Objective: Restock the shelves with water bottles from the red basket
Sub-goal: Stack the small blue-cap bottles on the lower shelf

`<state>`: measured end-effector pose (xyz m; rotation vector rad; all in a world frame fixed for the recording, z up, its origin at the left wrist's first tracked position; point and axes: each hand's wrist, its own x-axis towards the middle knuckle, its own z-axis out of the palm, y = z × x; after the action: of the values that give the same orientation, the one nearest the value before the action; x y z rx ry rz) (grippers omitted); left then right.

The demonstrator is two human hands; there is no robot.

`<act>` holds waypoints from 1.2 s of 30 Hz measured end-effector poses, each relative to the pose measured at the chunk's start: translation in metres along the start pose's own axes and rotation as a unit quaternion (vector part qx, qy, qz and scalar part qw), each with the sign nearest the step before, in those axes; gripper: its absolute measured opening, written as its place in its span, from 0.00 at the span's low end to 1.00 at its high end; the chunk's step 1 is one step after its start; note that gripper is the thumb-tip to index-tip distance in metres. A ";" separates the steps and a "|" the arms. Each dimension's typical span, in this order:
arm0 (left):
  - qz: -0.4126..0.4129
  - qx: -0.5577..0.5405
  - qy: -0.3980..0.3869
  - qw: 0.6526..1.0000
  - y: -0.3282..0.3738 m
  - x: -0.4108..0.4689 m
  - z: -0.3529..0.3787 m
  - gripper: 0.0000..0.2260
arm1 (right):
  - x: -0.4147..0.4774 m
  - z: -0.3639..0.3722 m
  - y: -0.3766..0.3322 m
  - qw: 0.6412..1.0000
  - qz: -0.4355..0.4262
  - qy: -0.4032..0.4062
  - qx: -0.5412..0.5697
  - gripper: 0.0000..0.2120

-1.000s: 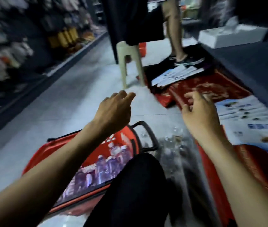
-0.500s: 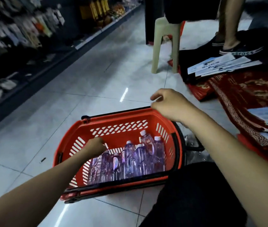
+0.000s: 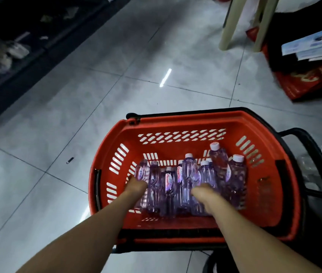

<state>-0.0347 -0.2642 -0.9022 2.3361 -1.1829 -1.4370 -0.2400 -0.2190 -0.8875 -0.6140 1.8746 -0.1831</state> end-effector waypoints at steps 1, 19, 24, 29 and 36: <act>-0.002 0.003 0.016 1.000 -0.002 0.004 0.001 0.08 | 0.006 0.001 0.001 1.000 -0.005 0.018 -0.008 0.16; 0.025 0.190 0.040 0.981 -0.014 0.028 0.013 0.21 | 0.026 0.009 -0.008 0.979 -0.136 -0.138 -0.070 0.32; 0.071 0.213 0.021 0.974 -0.016 0.028 0.011 0.21 | 0.019 0.013 -0.011 0.970 -0.129 -0.123 -0.166 0.17; 0.113 0.216 0.018 0.970 -0.018 0.027 0.008 0.06 | 0.014 0.012 -0.010 0.969 -0.146 -0.091 -0.176 0.11; -0.119 -0.117 -0.124 0.978 -0.008 0.024 0.004 0.19 | 0.018 0.013 -0.016 0.986 -0.130 -0.103 0.004 0.49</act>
<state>-0.0280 -0.2743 -0.9243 2.2429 -0.7452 -1.8800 -0.2281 -0.2395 -0.9006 -0.8392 1.5905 -0.2862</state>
